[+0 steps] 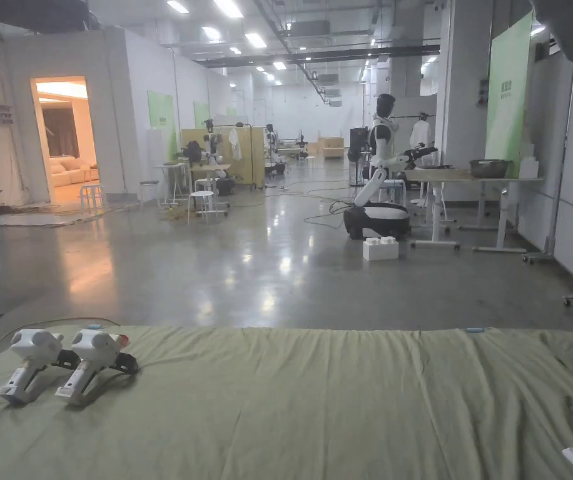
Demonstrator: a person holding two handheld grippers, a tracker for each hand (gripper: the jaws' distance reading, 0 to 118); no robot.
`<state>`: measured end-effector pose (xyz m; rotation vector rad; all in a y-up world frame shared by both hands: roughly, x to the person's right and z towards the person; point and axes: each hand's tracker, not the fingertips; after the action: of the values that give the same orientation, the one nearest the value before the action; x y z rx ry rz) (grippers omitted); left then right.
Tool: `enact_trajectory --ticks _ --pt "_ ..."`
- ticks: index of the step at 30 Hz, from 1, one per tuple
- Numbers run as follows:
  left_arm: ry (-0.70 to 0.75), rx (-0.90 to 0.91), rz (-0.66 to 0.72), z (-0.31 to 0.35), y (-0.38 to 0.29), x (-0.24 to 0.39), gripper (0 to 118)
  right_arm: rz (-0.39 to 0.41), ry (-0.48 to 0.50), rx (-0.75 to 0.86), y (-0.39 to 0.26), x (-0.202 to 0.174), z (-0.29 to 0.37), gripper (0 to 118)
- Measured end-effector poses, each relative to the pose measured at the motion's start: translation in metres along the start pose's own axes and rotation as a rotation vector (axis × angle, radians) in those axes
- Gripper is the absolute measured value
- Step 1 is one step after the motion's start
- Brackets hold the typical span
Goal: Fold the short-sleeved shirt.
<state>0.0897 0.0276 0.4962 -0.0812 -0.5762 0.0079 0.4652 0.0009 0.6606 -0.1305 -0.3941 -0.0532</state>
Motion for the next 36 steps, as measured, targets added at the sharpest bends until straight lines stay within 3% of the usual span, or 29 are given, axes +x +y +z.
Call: enact_trajectory --ticks 4,5,6,10,16,19,24,28,31,33,36 --pt "-0.006 -0.032 0.035 -0.002 -0.001 -0.014 1 -0.003 0.013 -0.013 -0.005 -0.002 0.000 0" --pt "0.005 -0.047 0.069 -0.003 -0.003 -0.021 6 -0.004 0.018 -0.016 -0.007 -0.002 0.000 0" --pt "0.022 -0.070 0.092 -0.004 -0.004 -0.029 13 -0.003 0.022 -0.023 -0.009 -0.003 -0.001 0" --pt "0.062 -0.198 0.079 -0.015 -0.015 -0.065 70 -0.005 0.040 -0.062 -0.021 -0.003 -0.006 0" --pt "0.098 -0.391 0.123 -0.060 -0.064 -0.130 99 -0.020 0.056 -0.128 -0.037 -0.007 -0.021 0" --pt "0.173 -0.490 0.088 -0.096 -0.102 -0.154 101 -0.033 0.068 -0.180 -0.044 -0.010 -0.032 0" --pt "0.188 -0.615 0.166 -0.154 -0.162 -0.186 101 0.015 0.069 -0.278 -0.060 -0.021 -0.050 0" --pt "0.171 -0.708 0.192 -0.194 -0.199 -0.204 97 -0.046 0.102 -0.360 -0.078 -0.025 -0.055 0" --pt "0.204 -0.758 0.210 -0.218 -0.222 -0.214 94 -0.038 0.075 -0.441 -0.095 -0.025 -0.060 0" --pt "0.265 -0.789 0.222 -0.225 -0.233 -0.219 78 -0.025 0.048 -0.482 -0.105 -0.025 -0.062 0" --pt "0.242 -0.776 0.183 -0.223 -0.233 -0.215 70 -0.052 0.048 -0.512 -0.117 -0.025 -0.063 0"
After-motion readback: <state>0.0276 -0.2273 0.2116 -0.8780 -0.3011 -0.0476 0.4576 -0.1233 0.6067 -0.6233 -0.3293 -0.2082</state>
